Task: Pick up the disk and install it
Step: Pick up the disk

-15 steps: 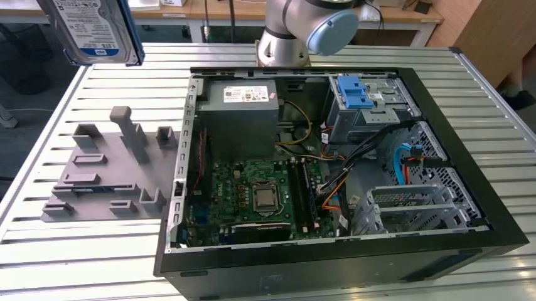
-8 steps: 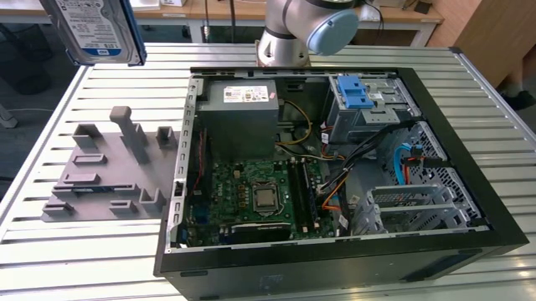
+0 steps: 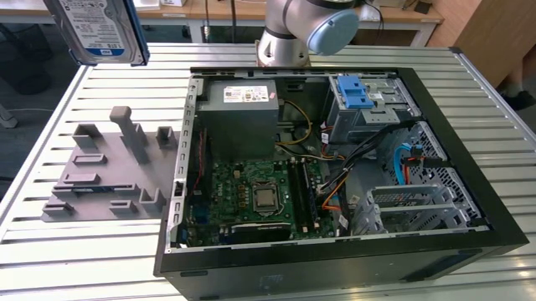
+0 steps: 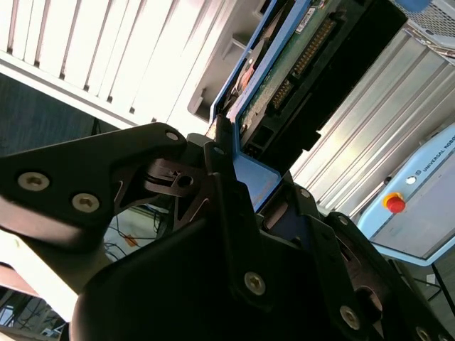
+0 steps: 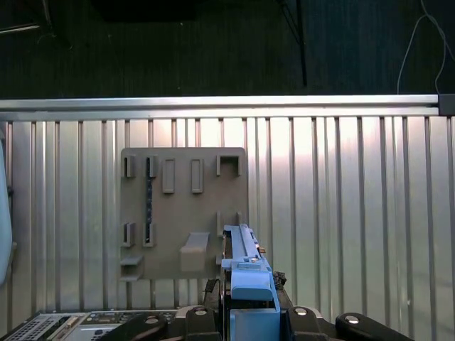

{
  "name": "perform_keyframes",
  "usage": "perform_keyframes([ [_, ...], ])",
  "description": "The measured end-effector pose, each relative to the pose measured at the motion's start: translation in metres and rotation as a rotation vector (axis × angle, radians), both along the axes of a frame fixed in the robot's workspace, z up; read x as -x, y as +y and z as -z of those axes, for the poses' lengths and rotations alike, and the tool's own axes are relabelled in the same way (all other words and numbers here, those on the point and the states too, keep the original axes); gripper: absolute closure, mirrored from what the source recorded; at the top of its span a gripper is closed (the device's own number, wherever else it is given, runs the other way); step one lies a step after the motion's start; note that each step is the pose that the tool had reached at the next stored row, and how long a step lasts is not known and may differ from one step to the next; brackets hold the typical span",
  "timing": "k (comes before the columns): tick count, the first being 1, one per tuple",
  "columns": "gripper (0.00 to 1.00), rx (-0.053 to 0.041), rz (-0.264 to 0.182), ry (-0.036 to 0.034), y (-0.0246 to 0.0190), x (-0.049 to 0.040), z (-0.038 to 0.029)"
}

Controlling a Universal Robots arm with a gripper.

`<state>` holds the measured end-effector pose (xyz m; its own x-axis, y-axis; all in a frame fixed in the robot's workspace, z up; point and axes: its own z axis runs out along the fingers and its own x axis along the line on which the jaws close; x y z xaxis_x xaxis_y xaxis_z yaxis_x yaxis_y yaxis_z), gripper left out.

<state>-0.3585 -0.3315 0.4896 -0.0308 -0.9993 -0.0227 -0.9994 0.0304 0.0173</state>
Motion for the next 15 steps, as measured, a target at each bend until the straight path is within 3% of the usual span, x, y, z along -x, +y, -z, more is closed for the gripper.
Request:
perform_keyframes([
  [15, 0.64, 0.0000, 0.000, 0.0000, 0.0000, -0.0117, 0.0000],
])
